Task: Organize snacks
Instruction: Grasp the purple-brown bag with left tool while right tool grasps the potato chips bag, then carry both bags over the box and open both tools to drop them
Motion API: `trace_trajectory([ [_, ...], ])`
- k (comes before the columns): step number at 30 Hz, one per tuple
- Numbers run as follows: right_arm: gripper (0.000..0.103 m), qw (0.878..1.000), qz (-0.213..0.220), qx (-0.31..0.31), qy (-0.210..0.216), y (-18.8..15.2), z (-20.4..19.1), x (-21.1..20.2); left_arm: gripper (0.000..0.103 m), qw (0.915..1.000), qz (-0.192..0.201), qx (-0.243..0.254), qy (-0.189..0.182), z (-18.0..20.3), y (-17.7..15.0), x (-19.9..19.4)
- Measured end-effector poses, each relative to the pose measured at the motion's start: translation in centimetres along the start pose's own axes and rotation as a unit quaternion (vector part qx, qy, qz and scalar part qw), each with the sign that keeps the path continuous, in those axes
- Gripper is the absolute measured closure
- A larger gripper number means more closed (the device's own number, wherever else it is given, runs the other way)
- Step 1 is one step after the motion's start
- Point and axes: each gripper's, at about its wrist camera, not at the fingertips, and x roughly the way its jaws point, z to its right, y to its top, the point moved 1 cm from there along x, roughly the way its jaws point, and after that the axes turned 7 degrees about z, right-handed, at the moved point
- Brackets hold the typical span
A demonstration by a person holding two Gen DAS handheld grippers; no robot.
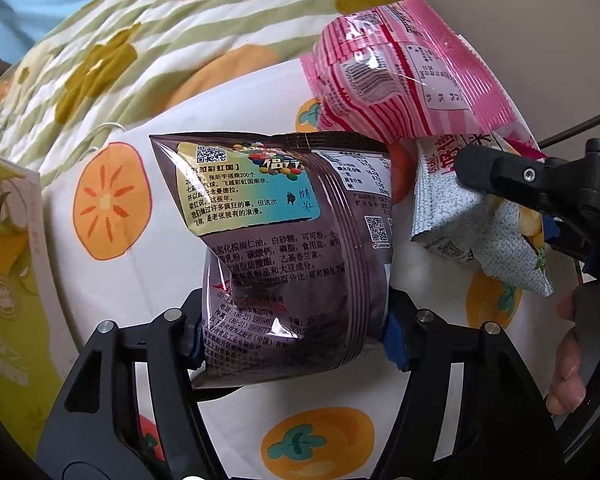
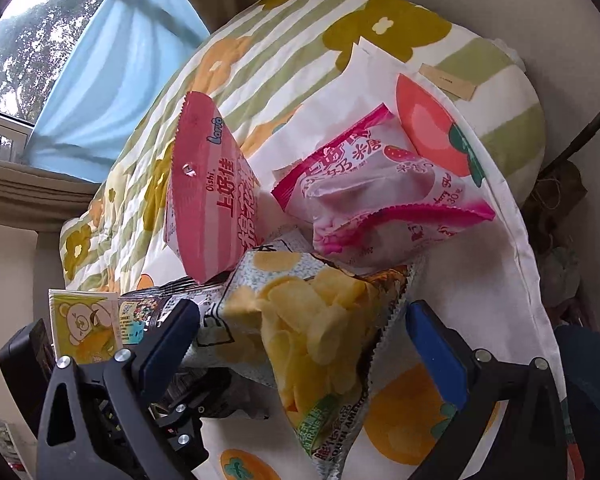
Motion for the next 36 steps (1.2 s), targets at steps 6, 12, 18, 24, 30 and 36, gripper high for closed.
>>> trace_trajectory([
  [6, 0.013, 1.000, -0.020, 0.019, 0.013, -0.9, 1.0, 0.9, 0.041, 0.9998, 0.010, -0.016, 0.010, -1.0, -0.7, -1.3],
  [12, 0.030, 1.000, -0.022, 0.007, 0.014, -1.8, 1.1, -0.2, 0.041, 0.9991, 0.019, -0.033, 0.017, -1.1, -1.9, -2.8],
  [18, 0.031, 0.999, -0.012, -0.028, 0.014, -3.0, 0.7, -3.1, 0.041, 0.9976, 0.041, -0.050, 0.027, -0.4, -3.2, -5.7],
  [24, 0.031, 0.995, 0.010, -0.095, 0.020, -3.6, -0.4, -7.6, 0.041, 0.9923, 0.088, -0.080, 0.037, -0.3, -4.2, -10.9],
  [30, 0.031, 0.980, 0.035, -0.191, 0.046, -3.9, -4.5, -11.7, 0.041, 0.9803, 0.142, -0.127, 0.053, -2.2, -5.1, -17.4],
  [36, 0.031, 0.956, 0.049, -0.272, 0.096, -5.3, -11.1, -13.3, 0.041, 0.9645, 0.190, -0.159, 0.091, -6.8, -6.8, -23.4],
])
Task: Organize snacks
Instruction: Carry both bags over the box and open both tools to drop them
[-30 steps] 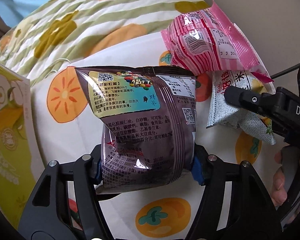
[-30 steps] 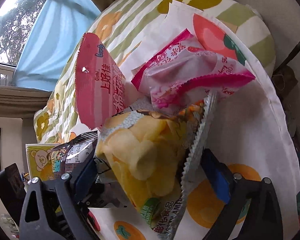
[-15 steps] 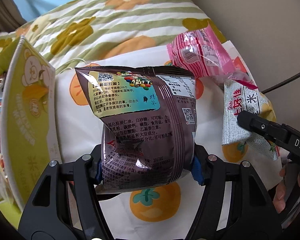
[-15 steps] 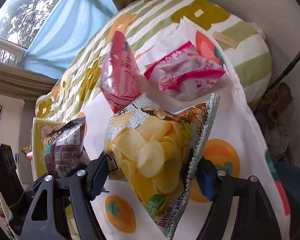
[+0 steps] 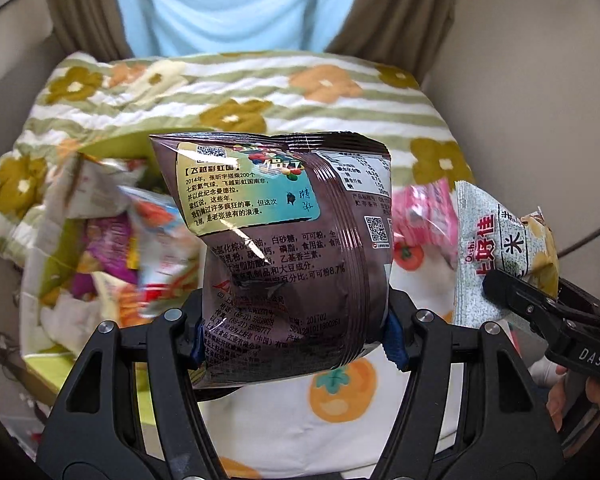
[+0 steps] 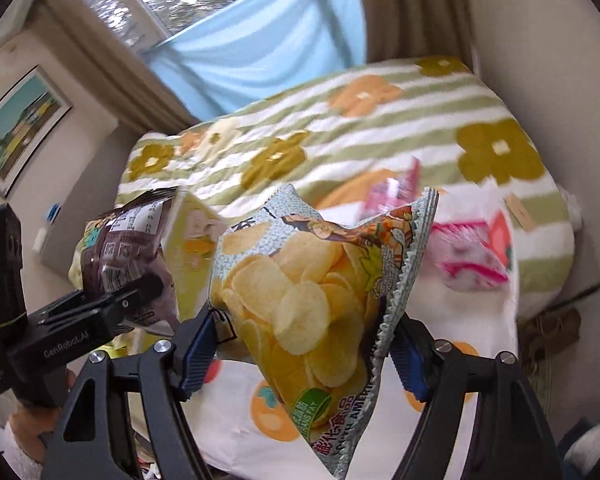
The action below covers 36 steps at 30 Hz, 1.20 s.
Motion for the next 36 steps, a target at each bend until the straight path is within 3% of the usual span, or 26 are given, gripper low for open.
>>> trace_trajectory([
  [6, 0.031, 0.998, 0.012, -0.046, 0.045, 1.2, -8.2, 1.4, 0.041, 0.9990, 0.024, -0.038, 0.005, -8.0, 0.8, -2.9],
  [11, 0.031, 0.996, 0.012, -0.060, 0.058, 0.8, -15.1, 3.7, 0.041, 0.9992, 0.013, -0.036, 0.014, -15.2, 1.2, -3.1],
  [19, 0.031, 0.997, -0.002, -0.065, 0.036, -1.3, -22.4, 7.5, 0.041, 0.9991, -0.034, -0.021, 0.011, -23.7, 0.7, -0.2],
  [25, 0.031, 0.998, -0.016, -0.054, 0.002, -2.5, -24.5, 9.1, 0.039, 0.9974, -0.069, -0.016, -0.014, -26.1, 0.5, 2.6],
  [27, 0.031, 0.998, -0.018, -0.052, -0.009, -2.8, -24.8, 9.2, 0.030, 0.9970, -0.075, -0.008, -0.018, -26.2, 0.6, 3.3],
  [29, 0.031, 0.998, -0.021, -0.048, -0.017, -2.9, -24.7, 9.6, 0.001, 0.9976, -0.068, 0.004, -0.011, -25.8, 0.7, 3.2],
  [33, 0.031, 0.998, -0.027, -0.053, -0.021, -3.1, -25.1, 9.9, 0.000, 0.9989, -0.044, 0.012, -0.009, -26.0, 1.0, 2.2],
  [36, 0.031, 0.996, -0.031, -0.085, -0.013, -3.5, -25.9, 10.3, 0.000, 0.9994, -0.033, -0.012, 0.003, -27.3, 0.7, 1.2],
])
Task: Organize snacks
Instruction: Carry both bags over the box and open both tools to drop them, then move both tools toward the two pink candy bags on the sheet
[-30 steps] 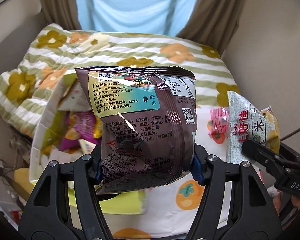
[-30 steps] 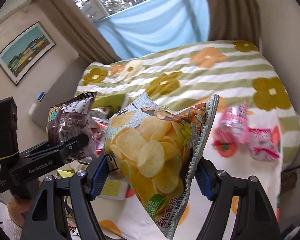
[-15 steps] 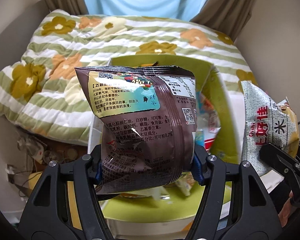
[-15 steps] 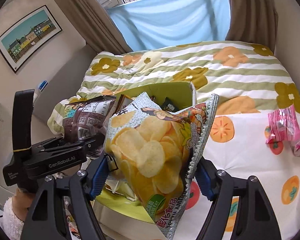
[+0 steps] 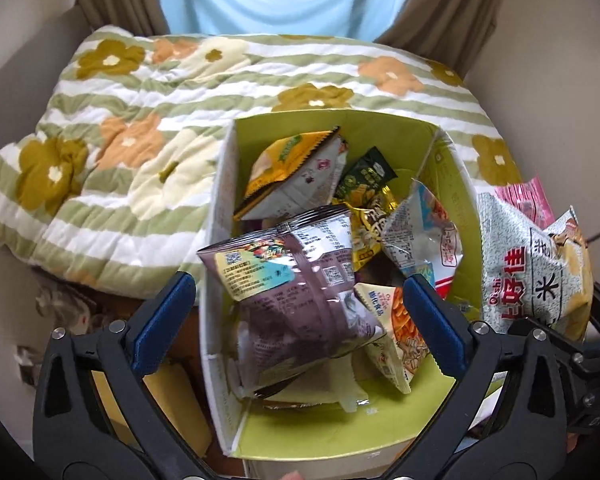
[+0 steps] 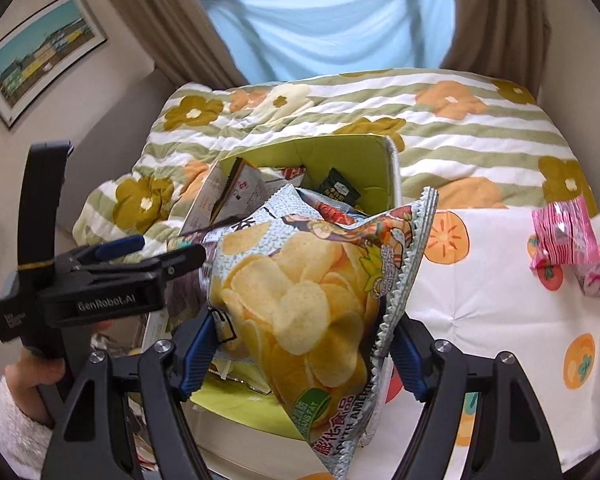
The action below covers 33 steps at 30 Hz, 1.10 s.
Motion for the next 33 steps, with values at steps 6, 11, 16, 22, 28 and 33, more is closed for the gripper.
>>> trace_trajectory([
  [6, 0.030, 0.998, -0.007, -0.048, 0.038, -0.8, -1.7, 1.3, 0.000, 0.9988, 0.011, -0.048, 0.008, -2.4, -0.8, -1.6],
  [11, 0.011, 0.997, -0.023, -0.059, 0.054, -1.6, -2.5, 2.9, 0.000, 0.9980, 0.013, -0.059, 0.017, -2.9, -1.1, -1.9],
  [16, 0.001, 0.997, -0.008, -0.054, 0.047, -2.5, -1.8, 2.7, 0.000, 0.9984, 0.005, -0.051, 0.024, -2.6, -2.2, -1.9],
  [22, 0.001, 0.998, -0.003, -0.056, 0.020, -3.2, -1.2, 1.9, 0.000, 0.9987, -0.002, -0.050, 0.010, -2.1, -2.8, -1.6],
  [28, 0.001, 0.999, 0.012, -0.051, 0.008, -3.0, -1.3, 0.6, 0.000, 0.9993, 0.009, -0.036, -0.008, -1.3, -2.4, -2.4],
  [33, 0.001, 0.999, 0.027, -0.041, -0.008, -3.0, -1.0, -1.0, 0.000, 0.9994, 0.017, -0.017, -0.024, 0.3, -1.5, -3.3],
])
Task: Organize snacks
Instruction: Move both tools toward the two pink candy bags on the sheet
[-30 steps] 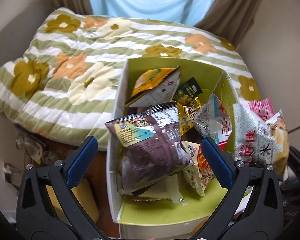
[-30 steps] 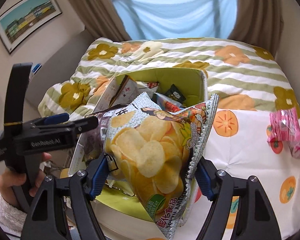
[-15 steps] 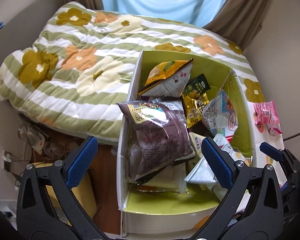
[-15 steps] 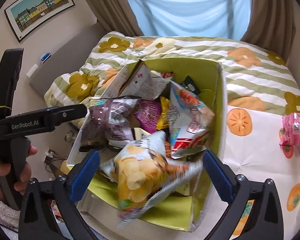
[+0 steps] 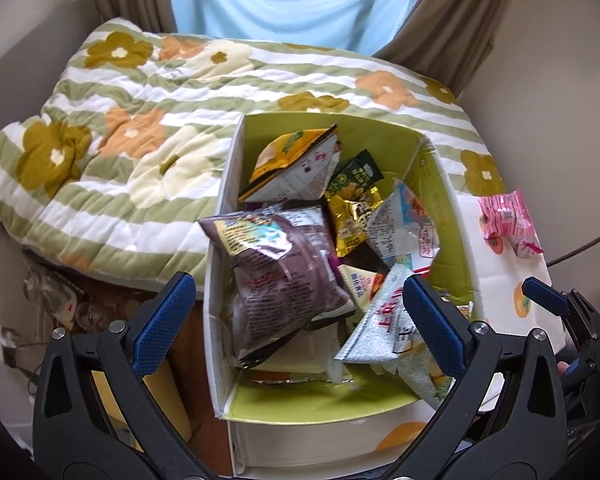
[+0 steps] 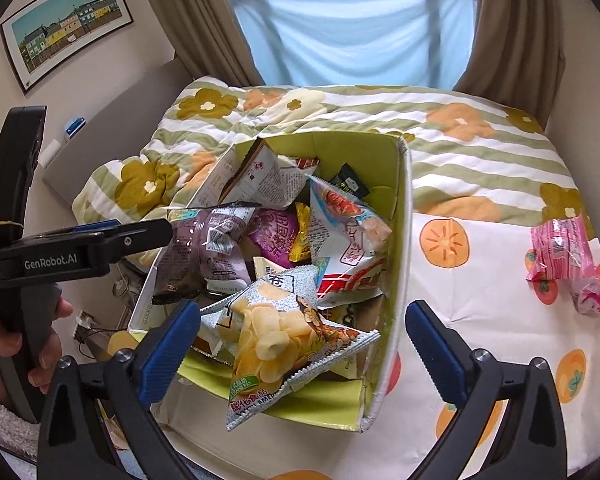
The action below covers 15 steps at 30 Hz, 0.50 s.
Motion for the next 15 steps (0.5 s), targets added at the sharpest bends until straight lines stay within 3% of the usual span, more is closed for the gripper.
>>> trace_trajectory([
  [7, 0.001, 0.999, 0.032, 0.015, -0.034, 0.4, 3.3, -3.5, 0.000, 0.9993, 0.017, 0.024, -0.023, 4.5, 1.4, -1.0],
  [15, 0.001, 0.995, 0.060, 0.026, -0.077, 0.4, 11.7, -7.7, 0.000, 0.9982, 0.032, 0.032, -0.039, 13.7, 2.5, -0.6],
])
